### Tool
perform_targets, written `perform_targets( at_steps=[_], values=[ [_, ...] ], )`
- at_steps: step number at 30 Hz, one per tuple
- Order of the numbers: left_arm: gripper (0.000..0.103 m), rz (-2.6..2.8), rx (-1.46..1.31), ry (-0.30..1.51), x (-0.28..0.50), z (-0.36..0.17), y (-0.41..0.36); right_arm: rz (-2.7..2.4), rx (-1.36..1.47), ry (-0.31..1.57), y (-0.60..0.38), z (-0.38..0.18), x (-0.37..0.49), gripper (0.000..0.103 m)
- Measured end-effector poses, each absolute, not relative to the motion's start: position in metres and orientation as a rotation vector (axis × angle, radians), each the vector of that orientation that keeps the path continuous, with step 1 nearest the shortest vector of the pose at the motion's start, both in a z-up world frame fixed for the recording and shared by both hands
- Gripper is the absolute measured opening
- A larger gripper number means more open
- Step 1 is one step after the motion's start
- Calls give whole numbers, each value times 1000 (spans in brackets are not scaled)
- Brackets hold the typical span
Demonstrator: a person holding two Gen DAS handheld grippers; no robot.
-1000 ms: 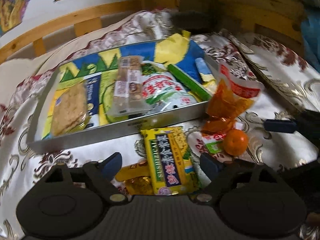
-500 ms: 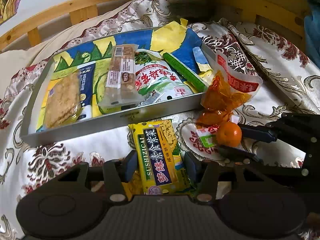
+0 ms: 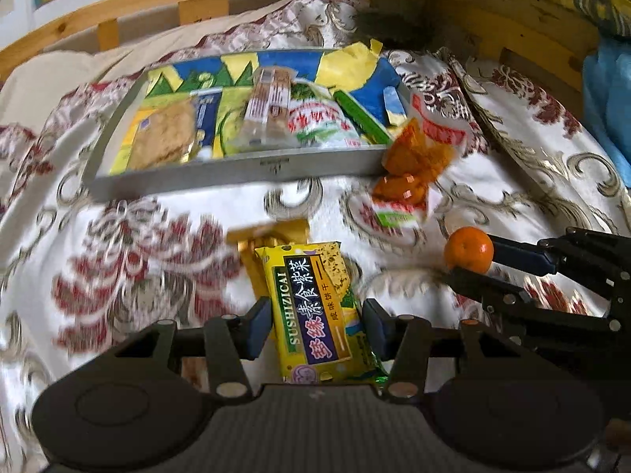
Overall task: Organize snacks
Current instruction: 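Lift the yellow cracker packet with left tool while right tool lifts the orange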
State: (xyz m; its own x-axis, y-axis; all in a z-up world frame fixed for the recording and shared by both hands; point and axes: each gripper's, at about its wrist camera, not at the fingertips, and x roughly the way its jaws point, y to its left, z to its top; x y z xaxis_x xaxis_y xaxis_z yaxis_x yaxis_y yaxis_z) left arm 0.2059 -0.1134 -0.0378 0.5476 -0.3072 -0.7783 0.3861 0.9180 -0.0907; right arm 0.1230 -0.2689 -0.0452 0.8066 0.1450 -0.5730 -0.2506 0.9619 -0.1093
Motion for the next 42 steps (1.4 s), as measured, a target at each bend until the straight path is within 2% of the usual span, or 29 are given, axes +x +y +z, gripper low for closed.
perform_targets(
  at_steps=[17, 25, 32, 42],
  values=[
    [54, -350, -82, 886, 121, -13, -76, 245, -187, 558, -259, -9, 44, 33],
    [54, -310, -143, 823, 89, 23, -63, 264, -173, 505, -253, 19, 13, 33],
    [54, -284, -194, 700, 70, 84, -51, 281, -203, 410, -244, 71, -11, 33],
    [54, -257, -213, 572, 39, 165, -22, 305, -244, 324, -220, 182, -17, 33]
  ],
)
